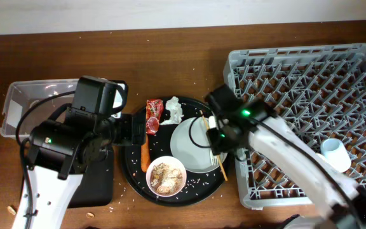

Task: Sort waste into correct bins and load items into the dishwasher rack

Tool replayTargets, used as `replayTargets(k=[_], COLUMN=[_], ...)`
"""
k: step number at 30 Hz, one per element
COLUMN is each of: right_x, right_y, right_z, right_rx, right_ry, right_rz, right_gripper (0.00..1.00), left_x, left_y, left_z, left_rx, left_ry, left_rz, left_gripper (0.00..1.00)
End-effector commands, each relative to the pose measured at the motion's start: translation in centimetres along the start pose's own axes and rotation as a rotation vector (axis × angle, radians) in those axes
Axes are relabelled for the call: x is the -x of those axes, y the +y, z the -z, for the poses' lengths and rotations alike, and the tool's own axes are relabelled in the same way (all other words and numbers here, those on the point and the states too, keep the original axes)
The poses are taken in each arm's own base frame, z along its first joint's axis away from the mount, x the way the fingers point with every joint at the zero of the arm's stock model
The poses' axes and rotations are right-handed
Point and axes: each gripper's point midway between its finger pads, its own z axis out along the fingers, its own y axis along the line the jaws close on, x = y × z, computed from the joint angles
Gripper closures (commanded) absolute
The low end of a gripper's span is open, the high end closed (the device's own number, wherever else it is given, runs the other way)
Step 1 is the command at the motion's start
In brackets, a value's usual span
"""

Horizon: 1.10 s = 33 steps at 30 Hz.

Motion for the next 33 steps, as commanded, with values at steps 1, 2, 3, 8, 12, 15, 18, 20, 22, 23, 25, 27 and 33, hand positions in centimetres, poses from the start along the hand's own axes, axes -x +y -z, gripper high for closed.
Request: replayTargets(k=[1,2,3,8,12,15,18,20,22,23,25,27,33], right_x=[0.4,0.3,0.2,-0.3,-0.4,0.3,0.9,2.4,4.2,5.4,5.6,5.4,5.4], right_y=[-0.7,-0.7,-0.8,-0.2,-0.4,-0.5,-0.4,-1.4,-3.2,-5.6,-7.7,-10.0,-11.1], right_z=[-4.7,-6.3,-7.9,-11.3,-10.9,-8.0,-4.1,-0.5,3.9,7.0,7.7,5.2,-0.2], right_rx=[-0.075,-0.086,-0.094,-0.082,-0.095,-0.108,-0.092,-0.095,-0.066,-0.056,-0.071,-0.116,-0.138], right_ry=[0.093,0.128,0.164,0.232,0.236,0.196,0.128,0.017,-0.123,-0.229,-0.254,-0.175,-0.015], right_rz=[-0.015,-0.014,-0.014,0.018,0.019,0.024,0.020,-0.041,-0.111,-0.163,-0.160,-0.138,-0.152], right_gripper=[0.61,0.63,0.64,0.80,0.96,0.96,0.96,0.96,0.96,0.96,0.96,0.96,0.62], left_x=[0.4,0.4,0.4,0.4,0.4,0.4,0.4,0.4,0.4,0.4,0.4,0.4,0.4], left_y=[0.3,0.3,0.3,0.3,0.3,0.3,0.3,0.3,0.3,0.3,0.3,0.3,0.3], left_z=[0.5,0.5,0.5,0.5,0.5,0.5,0.5,0.5,0.5,0.5,0.5,0.5,0.5], left_rx=[0.012,0.012,0.012,0.012,0.012,0.012,0.012,0.012,0.012,0.012,0.012,0.012,0.012], left_ry=[-0.019,-0.019,-0.019,-0.019,-0.019,-0.019,-0.019,-0.019,-0.019,-0.019,-0.019,-0.019,-0.019], left_rz=[0.013,0.013,0.013,0.013,0.013,0.013,0.013,0.013,0.013,0.013,0.013,0.013,0.013], left_gripper=[0.01,0.01,0.01,0.01,0.01,0.01,0.01,0.01,0.01,0.01,0.01,0.01,0.01])
